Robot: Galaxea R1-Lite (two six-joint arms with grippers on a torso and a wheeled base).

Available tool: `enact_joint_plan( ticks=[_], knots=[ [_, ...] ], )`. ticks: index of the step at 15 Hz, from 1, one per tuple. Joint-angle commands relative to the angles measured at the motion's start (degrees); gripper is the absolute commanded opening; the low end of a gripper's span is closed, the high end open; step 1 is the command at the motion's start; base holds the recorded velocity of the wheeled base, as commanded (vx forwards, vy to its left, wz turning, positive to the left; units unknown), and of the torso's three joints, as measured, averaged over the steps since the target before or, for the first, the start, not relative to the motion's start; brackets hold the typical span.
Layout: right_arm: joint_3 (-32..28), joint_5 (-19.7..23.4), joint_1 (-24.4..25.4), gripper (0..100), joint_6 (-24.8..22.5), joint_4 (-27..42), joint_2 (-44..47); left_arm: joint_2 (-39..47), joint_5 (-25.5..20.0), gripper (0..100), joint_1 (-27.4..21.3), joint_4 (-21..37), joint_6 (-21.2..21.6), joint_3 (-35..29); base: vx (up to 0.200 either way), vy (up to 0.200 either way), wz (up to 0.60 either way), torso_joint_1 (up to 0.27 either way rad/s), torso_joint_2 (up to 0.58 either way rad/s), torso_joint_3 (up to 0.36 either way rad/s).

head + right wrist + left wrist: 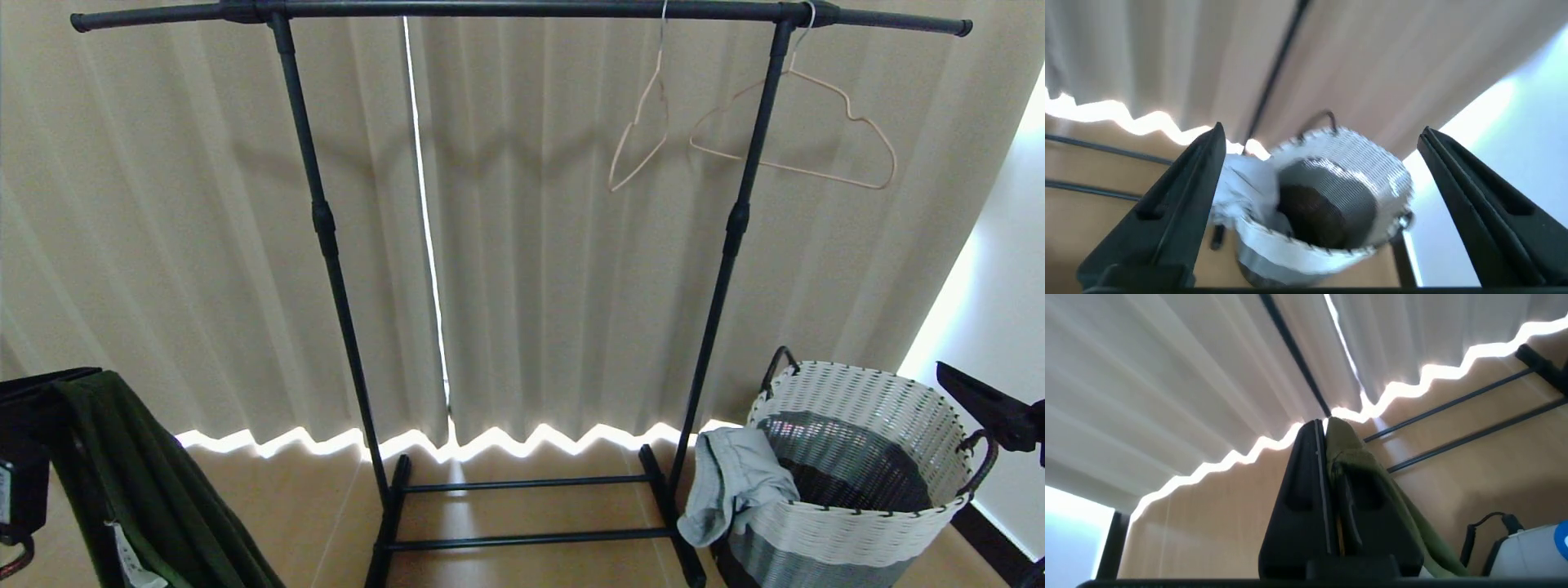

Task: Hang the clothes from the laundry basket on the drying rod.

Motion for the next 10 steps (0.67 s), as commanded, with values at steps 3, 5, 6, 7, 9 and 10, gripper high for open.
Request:
enact_joint_plan(
  ticks=[3,5,6,7,9,10],
  knots=[
    [1.75,0.1,-2.11,100,-0.52,-0.57,-0.43,-1.74,0.02,0,0.64,-0.03,-0.01,1.26,0.0,0.0,0.0,0.0,0.0,0.0],
    [1.66,0.45,-2.2,100,-0.43,-0.57,-0.34,-1.83,0.02,0,0.64,-0.03,0.08,1.61,0.0,0.0,0.0,0.0,0.0,0.0],
    [1.75,0.45,-2.2,100,-0.43,-0.48,-0.34,-1.83,0.02,0,0.64,-0.03,0.08,1.61,0.0,0.0,0.0,0.0,0.0,0.0],
    [1.75,0.62,-2.2,100,-0.43,-0.48,-0.34,-1.83,0.02,0,0.64,-0.12,0.08,1.61,0.0,0.0,0.0,0.0,0.0,0.0],
    [1.75,0.62,-2.2,100,-0.43,-0.48,-0.43,-1.83,0.02,0,0.64,-0.12,0.08,1.7,0.0,0.0,0.0,0.021,-0.06,-0.011],
    [1.75,0.62,-2.2,100,-0.43,-0.48,-0.43,-1.92,0.02,0,0.64,-0.12,0.08,1.7,0.0,0.0,0.0,0.11,-0.26,-0.134]
  ],
)
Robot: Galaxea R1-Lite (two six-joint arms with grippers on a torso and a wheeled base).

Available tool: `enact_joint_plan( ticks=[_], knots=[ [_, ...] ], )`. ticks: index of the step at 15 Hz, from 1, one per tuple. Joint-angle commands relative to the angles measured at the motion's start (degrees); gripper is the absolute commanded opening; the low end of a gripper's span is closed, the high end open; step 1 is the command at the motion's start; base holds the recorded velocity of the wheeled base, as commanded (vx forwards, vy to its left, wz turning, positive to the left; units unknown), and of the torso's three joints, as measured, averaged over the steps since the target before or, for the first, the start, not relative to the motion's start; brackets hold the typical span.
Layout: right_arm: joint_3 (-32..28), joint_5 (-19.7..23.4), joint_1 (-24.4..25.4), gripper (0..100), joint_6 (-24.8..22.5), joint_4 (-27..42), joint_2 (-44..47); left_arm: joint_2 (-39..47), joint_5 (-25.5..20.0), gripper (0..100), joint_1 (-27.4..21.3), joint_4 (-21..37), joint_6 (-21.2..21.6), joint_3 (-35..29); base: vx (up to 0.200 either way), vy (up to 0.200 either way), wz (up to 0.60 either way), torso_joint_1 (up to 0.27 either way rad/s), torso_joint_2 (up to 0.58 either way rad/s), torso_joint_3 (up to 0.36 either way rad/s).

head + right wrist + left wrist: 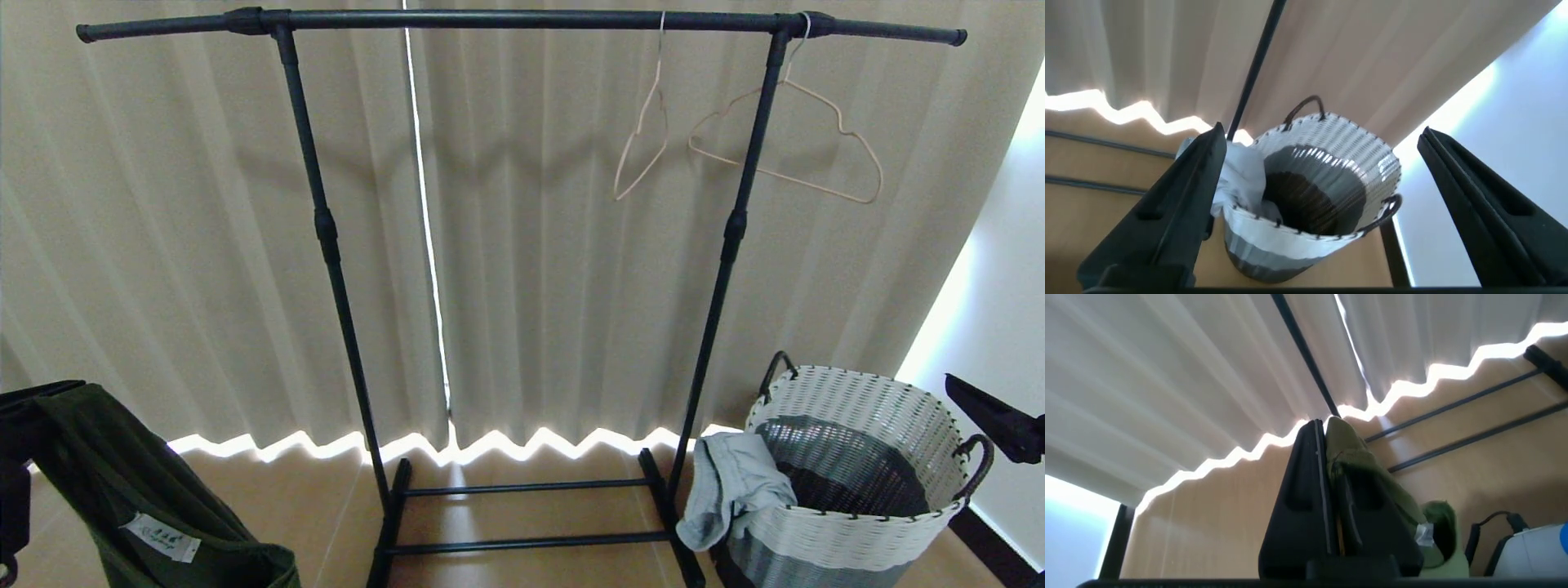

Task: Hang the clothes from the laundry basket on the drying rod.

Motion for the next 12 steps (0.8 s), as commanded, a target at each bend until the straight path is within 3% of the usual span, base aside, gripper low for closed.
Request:
enact_joint_plan(
  ticks=[1,3,9,12],
  knots=[
    [0.01,-0.01,0.01,100,-0.02,0.08,0.12,0.11,0.02,0,-0.02,0.11,0.01,0.14,0.0,0.0,0.0,0.134,-0.21,-0.222],
    [0.01,-0.01,0.01,100,-0.02,-0.01,0.03,-0.07,0.02,0,-0.02,0.02,0.01,0.14,0.0,0.0,0.0,0.178,-0.13,-0.244],
    [-0.17,-0.01,0.01,100,-0.02,-0.01,0.21,-1.74,-0.07,0,-0.28,-0.33,0.27,1.64,0.0,0.0,0.0,0.121,-0.56,-0.255],
    [-0.61,0.17,0.1,100,0.07,-0.09,0.47,-2.36,-0.16,0,-0.37,-0.51,0.71,2.08,0.0,0.0,0.0,0.336,-0.48,-0.253]
  ],
)
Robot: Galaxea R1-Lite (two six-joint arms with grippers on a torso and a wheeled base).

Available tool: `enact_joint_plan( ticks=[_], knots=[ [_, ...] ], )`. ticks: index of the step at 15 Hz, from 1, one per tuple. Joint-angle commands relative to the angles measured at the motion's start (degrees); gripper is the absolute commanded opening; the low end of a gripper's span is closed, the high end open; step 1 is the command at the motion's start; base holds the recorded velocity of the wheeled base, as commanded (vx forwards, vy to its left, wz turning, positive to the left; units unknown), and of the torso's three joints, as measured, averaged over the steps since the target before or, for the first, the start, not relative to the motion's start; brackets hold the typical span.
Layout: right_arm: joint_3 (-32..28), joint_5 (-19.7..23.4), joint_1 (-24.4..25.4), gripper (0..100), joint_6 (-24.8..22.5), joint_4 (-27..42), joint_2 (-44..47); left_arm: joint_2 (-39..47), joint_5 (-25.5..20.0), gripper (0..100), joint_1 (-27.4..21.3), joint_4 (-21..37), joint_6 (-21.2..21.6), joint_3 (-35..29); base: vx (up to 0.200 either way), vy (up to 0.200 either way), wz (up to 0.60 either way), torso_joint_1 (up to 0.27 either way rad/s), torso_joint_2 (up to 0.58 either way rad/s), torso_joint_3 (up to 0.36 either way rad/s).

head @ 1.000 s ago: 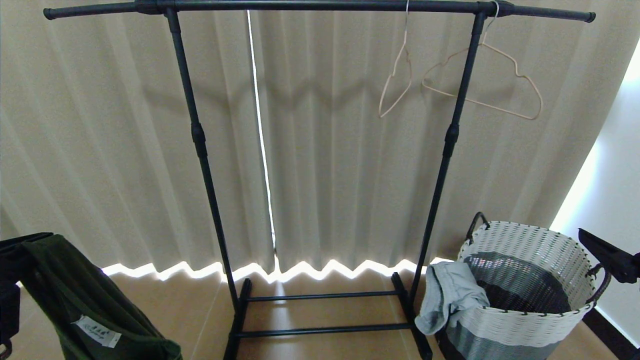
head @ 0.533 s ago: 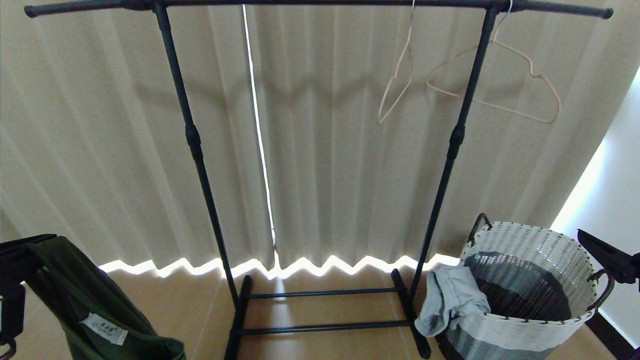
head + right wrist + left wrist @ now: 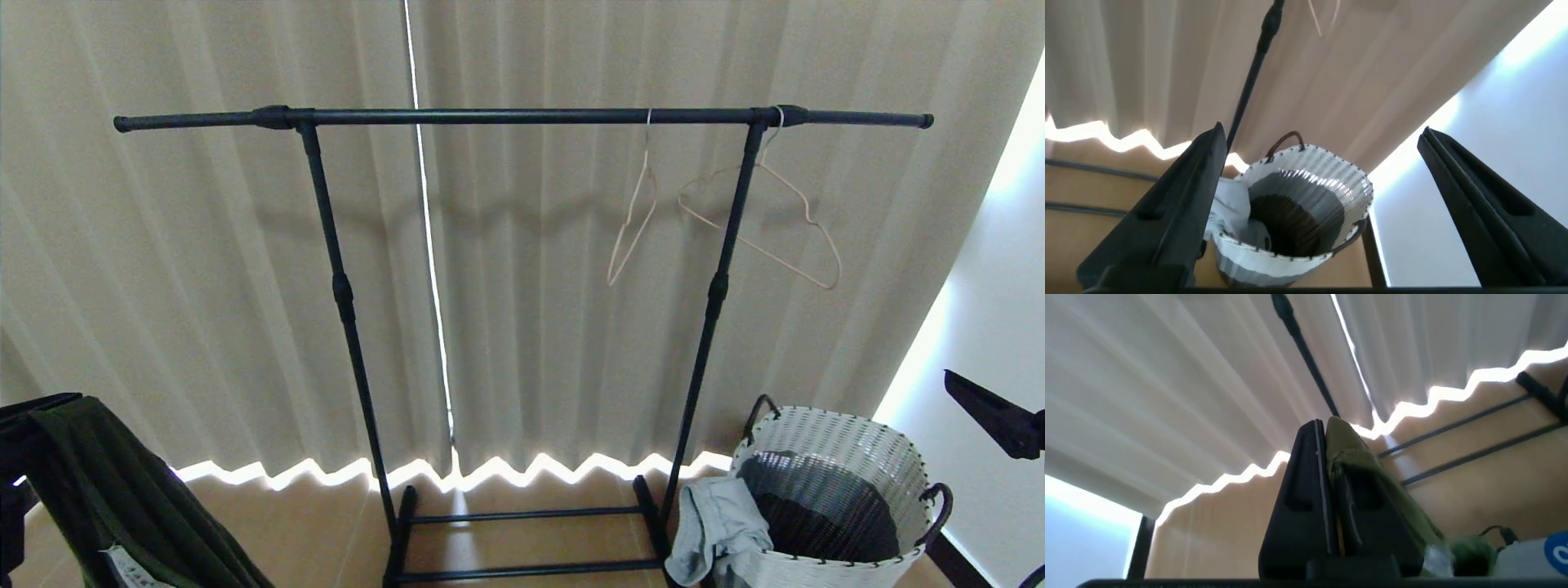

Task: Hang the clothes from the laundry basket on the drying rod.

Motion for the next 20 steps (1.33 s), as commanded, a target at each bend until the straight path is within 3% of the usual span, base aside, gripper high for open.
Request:
enact_joint_plan(
  ticks=[1,7,10,13,20],
  knots=[
    [-0.17,0.21,0.1,100,0.01,-0.09,0.4,-0.41,0.01,0,-0.04,-0.14,0.12,0.18,0.0,0.0,0.0,0.305,-0.46,-0.271],
    [-0.26,1.88,0.1,100,0.01,-0.18,0.75,-0.06,0.01,0,0.05,-8.67,1.87,4.93,0.0,0.0,0.0,0.248,-0.5,-0.259],
    [-0.26,3.28,0.27,100,0.01,-0.18,0.75,0.03,0.01,0,0.14,-8.75,1.96,4.93,0.0,0.0,0.0,0.248,-0.51,-0.264],
    [-0.52,8.21,-0.16,100,0.45,-0.01,1.63,-0.32,0.19,0,0.31,-8.75,2.31,5.01,0.0,0.0,0.0,0.113,-0.24,-0.118],
    [-1.66,8.73,-0.16,100,3.35,0.08,3.22,-0.14,0.19,0,1.45,-8.75,2.58,4.66,0.0,-0.029,0.0,0.006,-0.01,-0.005]
  ],
)
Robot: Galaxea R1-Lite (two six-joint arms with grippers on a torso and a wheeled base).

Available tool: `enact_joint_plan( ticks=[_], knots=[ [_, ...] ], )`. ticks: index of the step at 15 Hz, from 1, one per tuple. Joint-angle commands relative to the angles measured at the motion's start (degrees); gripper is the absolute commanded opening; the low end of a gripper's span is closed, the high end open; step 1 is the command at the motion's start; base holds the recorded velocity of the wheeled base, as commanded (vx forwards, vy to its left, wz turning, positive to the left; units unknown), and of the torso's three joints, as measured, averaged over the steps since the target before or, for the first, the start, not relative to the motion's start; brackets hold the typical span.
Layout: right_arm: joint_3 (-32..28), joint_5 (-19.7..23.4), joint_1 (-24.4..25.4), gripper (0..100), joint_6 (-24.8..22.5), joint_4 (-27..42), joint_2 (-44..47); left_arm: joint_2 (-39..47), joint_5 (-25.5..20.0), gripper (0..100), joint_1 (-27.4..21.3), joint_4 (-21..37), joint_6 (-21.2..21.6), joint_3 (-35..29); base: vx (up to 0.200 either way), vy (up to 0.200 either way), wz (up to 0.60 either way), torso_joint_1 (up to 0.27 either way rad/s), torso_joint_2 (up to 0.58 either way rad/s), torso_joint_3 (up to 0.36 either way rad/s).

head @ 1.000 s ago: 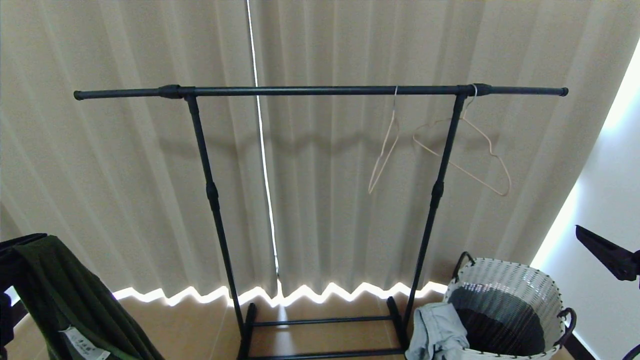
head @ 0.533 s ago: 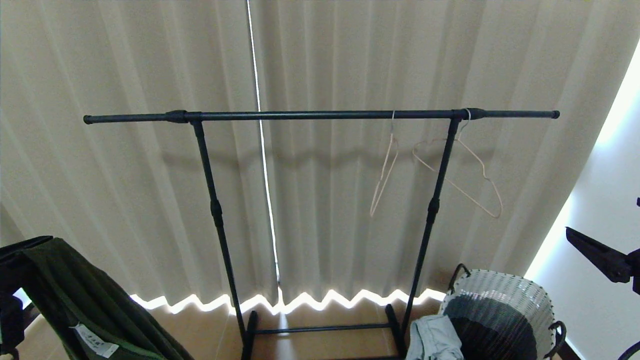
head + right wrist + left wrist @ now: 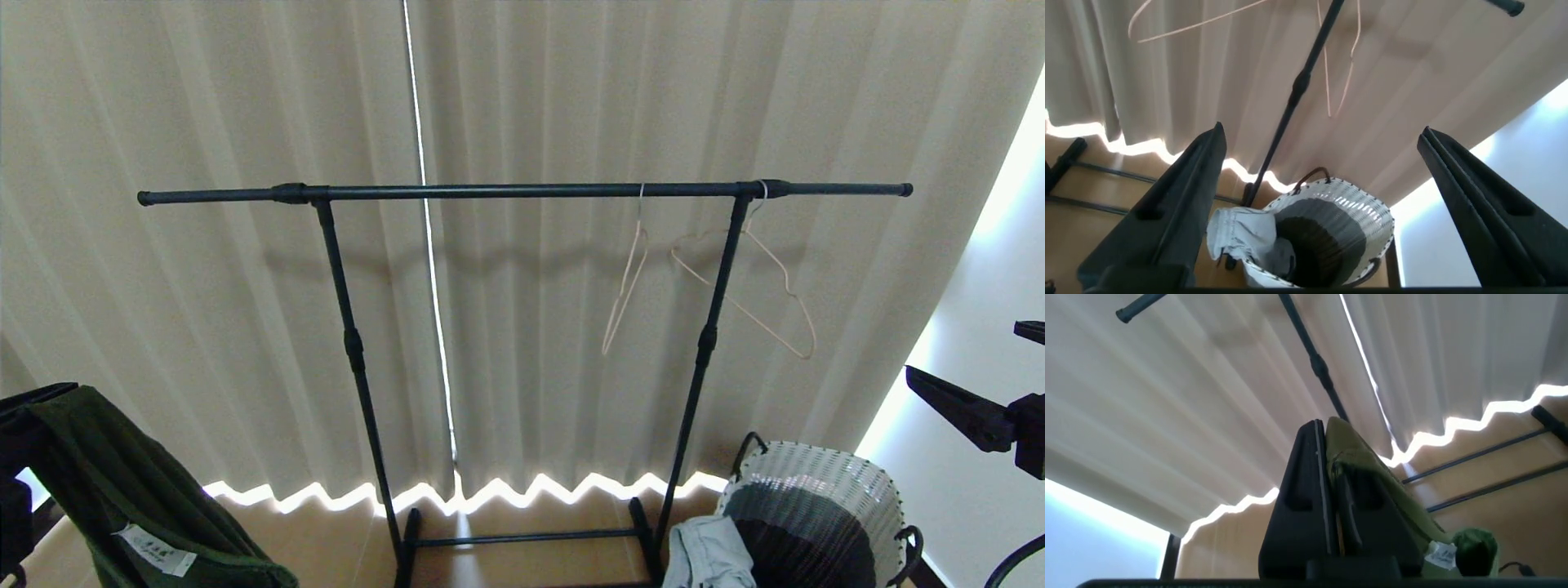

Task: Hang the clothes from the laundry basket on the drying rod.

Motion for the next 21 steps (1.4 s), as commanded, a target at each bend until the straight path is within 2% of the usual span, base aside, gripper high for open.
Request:
enact_joint_plan(
  ticks=[1,9,15,21],
  knots=[
    [-0.05,-0.02,0.02,100,0.03,-0.04,0.31,0.19,0.03,0,0.14,-0.01,0.21,-0.02,0.0,-0.2,0.0,0.002,0.0,-0.002],
    [0.12,-0.02,0.02,100,0.39,-0.04,0.58,0.1,0.03,0,0.14,-0.01,0.47,0.16,0.0,-0.2,0.0,0.005,0.0,0.002],
    [-0.32,-0.02,0.02,100,0.65,0.4,0.75,0.19,-0.15,0,0.14,0.07,0.91,0.24,0.0,0.0,0.0,0.0,0.0,0.0],
    [-2.25,-0.02,0.02,100,1.18,0.66,3.13,0.89,-0.06,0,0.14,0.07,0.91,-0.02,0.2,0.0,0.0,0.001,0.0,-0.001]
  ],
)
